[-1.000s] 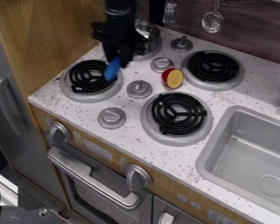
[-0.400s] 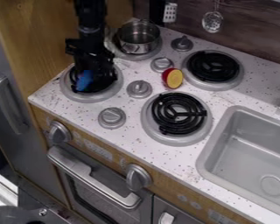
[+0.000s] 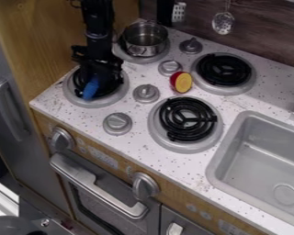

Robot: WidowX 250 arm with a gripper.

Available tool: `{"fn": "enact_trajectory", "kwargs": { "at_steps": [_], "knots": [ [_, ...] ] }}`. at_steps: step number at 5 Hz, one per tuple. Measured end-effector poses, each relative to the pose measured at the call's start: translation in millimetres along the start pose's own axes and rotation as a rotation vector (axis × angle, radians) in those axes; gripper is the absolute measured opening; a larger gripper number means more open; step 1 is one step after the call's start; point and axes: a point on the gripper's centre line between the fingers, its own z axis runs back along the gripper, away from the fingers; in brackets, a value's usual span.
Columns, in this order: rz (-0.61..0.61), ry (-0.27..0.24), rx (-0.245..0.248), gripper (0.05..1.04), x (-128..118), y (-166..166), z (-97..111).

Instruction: Put the blue object on the bottom left burner

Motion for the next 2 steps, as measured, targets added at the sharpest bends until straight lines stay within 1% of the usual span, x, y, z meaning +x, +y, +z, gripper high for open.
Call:
{"fn": "enact_trajectory", "kwargs": {
  "at_steps": [1, 2],
  "knots": [
    [-0.031, 0.001, -0.032, 0.98, -4, -10, 7],
    [-0.032, -0.082, -0.01, 0.997, -8, -10, 56]
  ]
}}
